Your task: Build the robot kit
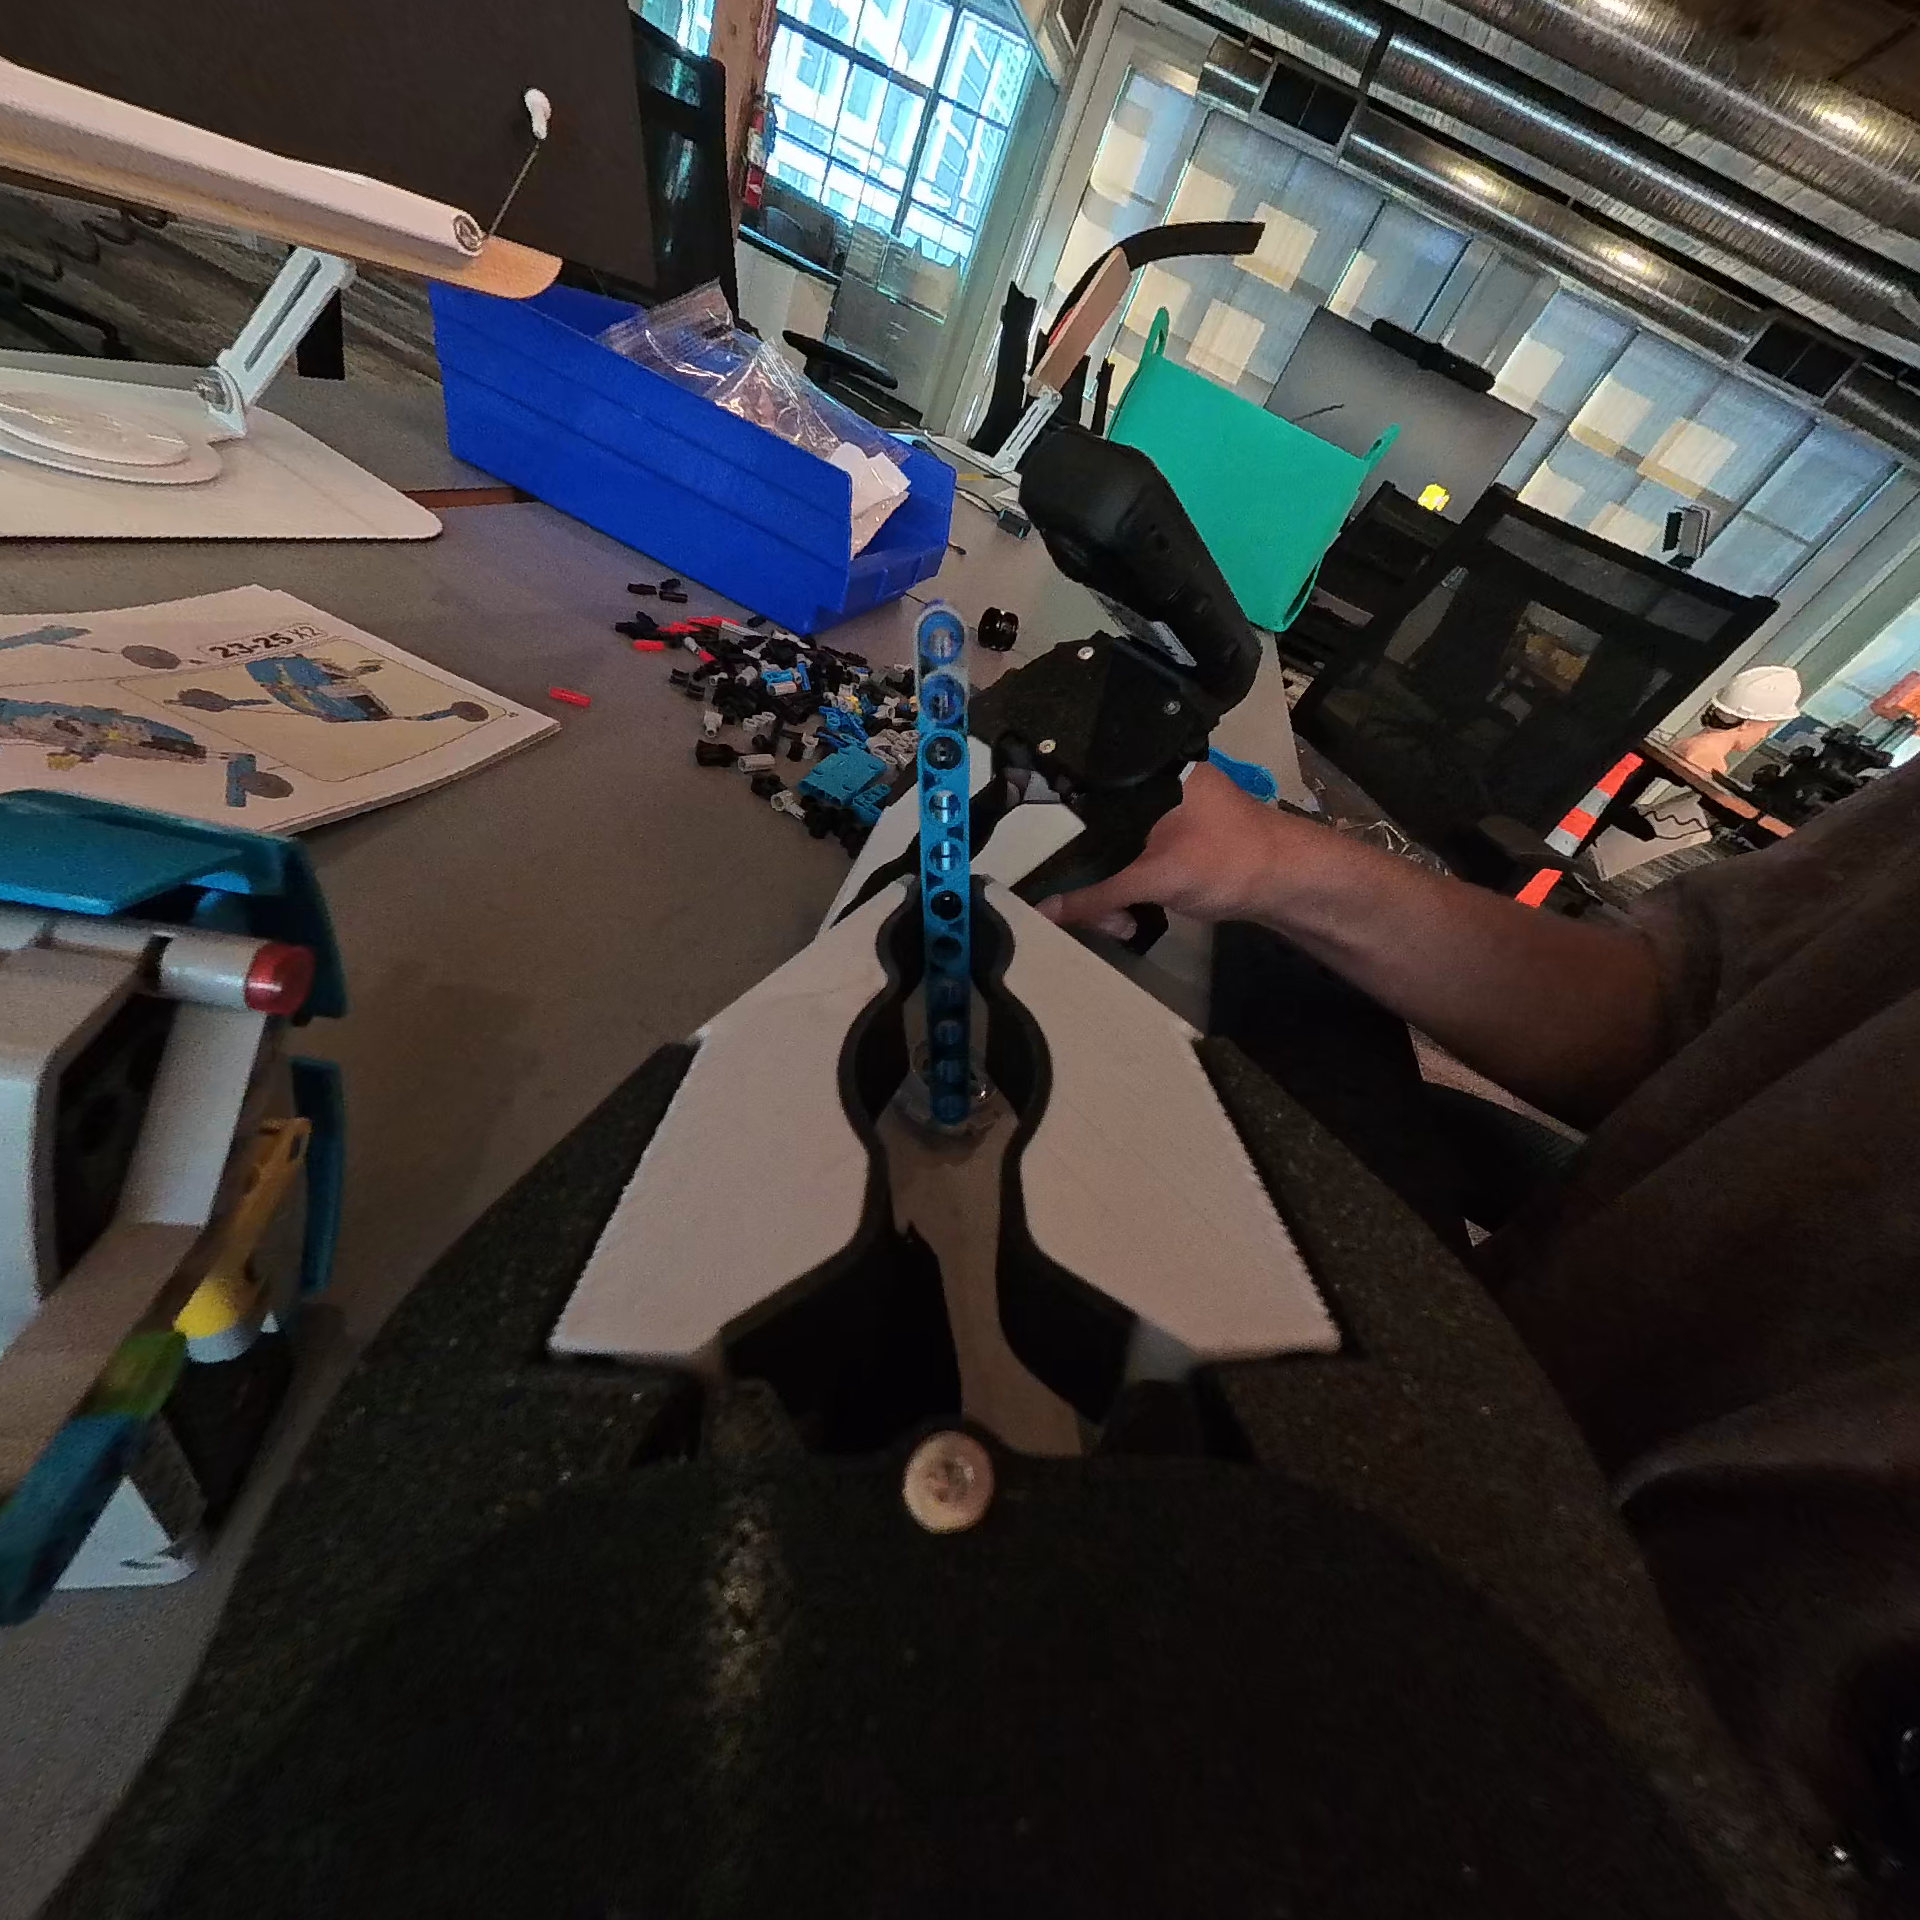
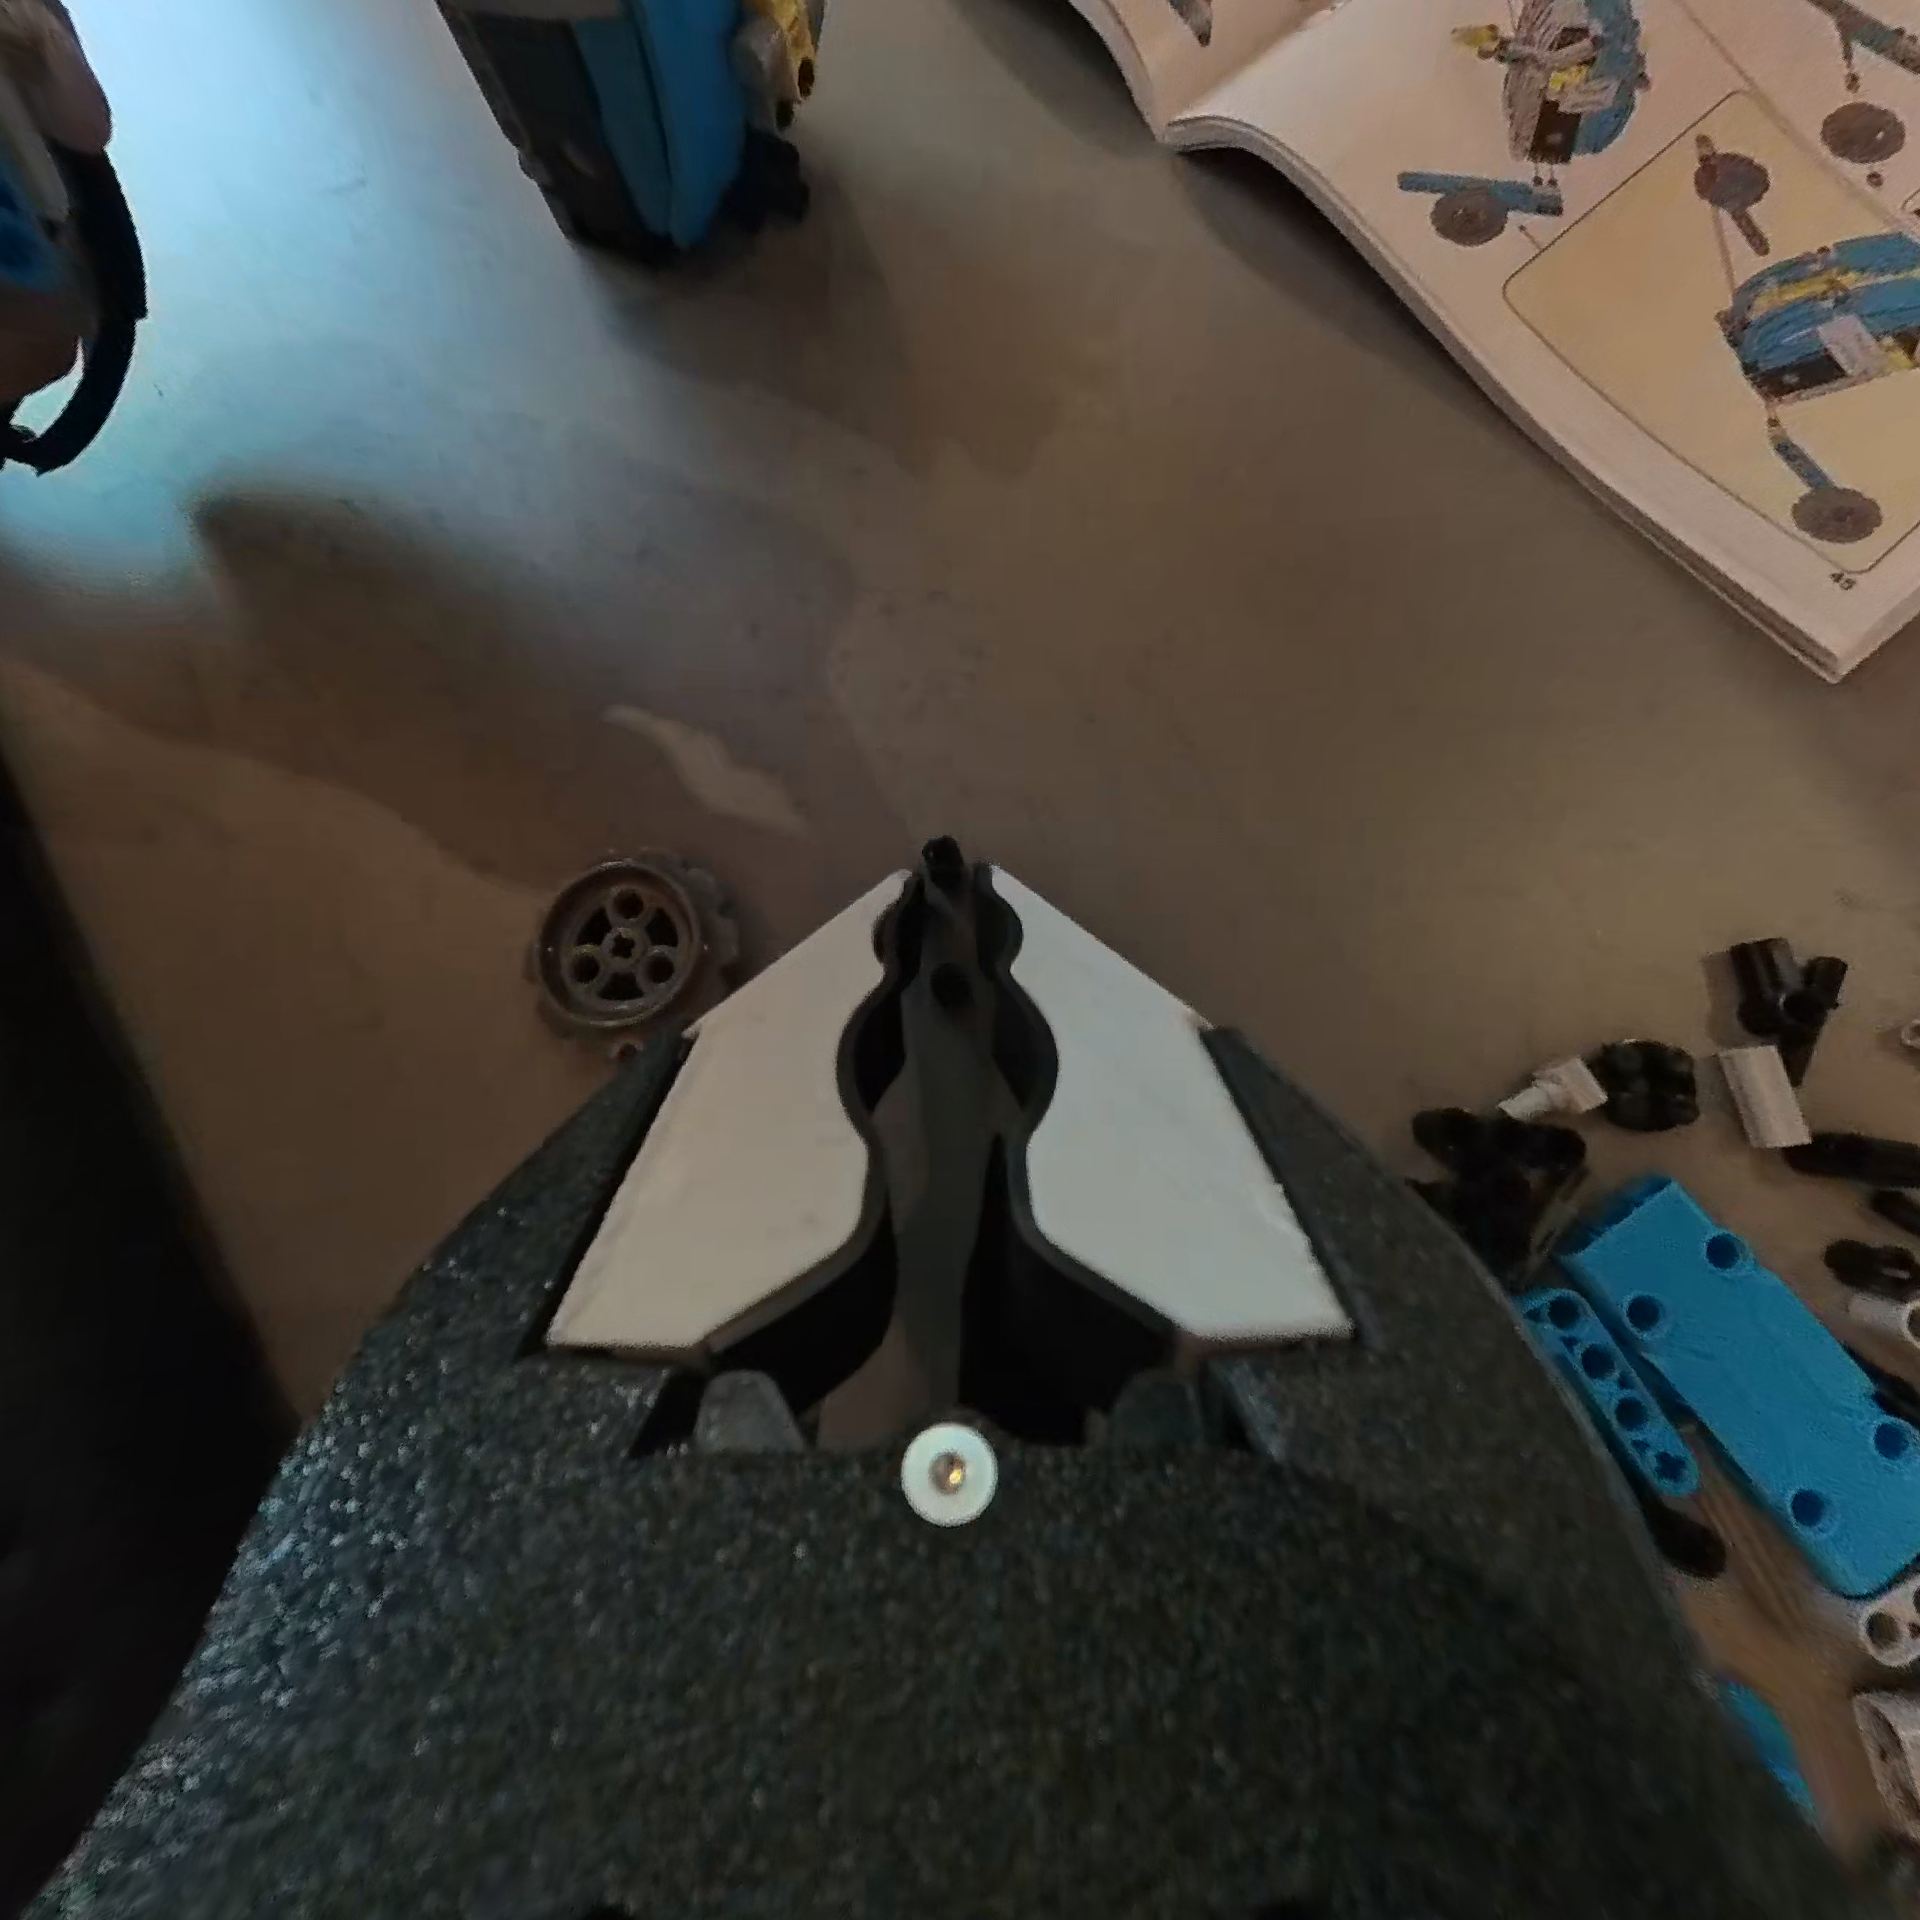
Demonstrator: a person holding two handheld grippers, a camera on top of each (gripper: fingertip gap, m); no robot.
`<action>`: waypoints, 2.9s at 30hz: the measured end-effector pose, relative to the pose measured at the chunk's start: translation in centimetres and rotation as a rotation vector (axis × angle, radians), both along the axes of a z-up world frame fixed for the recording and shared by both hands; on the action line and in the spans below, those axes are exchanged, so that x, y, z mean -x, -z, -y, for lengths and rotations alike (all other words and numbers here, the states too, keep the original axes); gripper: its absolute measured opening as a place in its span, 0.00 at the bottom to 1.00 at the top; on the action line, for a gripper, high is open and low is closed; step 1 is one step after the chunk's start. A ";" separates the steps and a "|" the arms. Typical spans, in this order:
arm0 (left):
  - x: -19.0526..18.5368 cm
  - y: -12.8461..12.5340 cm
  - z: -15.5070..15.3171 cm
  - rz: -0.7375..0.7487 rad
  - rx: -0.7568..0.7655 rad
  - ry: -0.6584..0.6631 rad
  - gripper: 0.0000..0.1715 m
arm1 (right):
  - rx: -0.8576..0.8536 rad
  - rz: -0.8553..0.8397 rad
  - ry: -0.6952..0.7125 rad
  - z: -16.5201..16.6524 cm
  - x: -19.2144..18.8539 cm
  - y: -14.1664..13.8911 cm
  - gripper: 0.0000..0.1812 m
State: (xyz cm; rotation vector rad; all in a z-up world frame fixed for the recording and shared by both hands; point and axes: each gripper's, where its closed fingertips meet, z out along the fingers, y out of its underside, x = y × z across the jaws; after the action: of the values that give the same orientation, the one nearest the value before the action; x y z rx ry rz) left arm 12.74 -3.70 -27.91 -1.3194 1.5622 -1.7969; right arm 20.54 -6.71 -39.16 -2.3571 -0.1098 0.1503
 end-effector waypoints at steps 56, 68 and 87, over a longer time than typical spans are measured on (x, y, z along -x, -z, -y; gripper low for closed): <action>1.3 -3.9 -1.1 0.192 0.072 -0.038 0.04 | -0.683 -1.110 -0.151 -4.2 8.4 -14.9 0.02; 1.4 -3.8 -0.5 0.183 0.096 0.013 0.04 | -0.535 -0.954 -0.286 -4.2 9.4 -14.6 0.02; 1.1 -2.7 1.1 0.059 0.229 0.129 0.07 | -0.394 -0.675 -0.413 -5.8 10.8 -14.7 0.07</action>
State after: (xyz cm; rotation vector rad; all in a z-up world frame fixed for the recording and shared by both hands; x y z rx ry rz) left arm 11.67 -4.78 -25.26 -1.2759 1.4749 -2.1274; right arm 9.72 -0.93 -24.42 -1.7589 -0.2654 1.0119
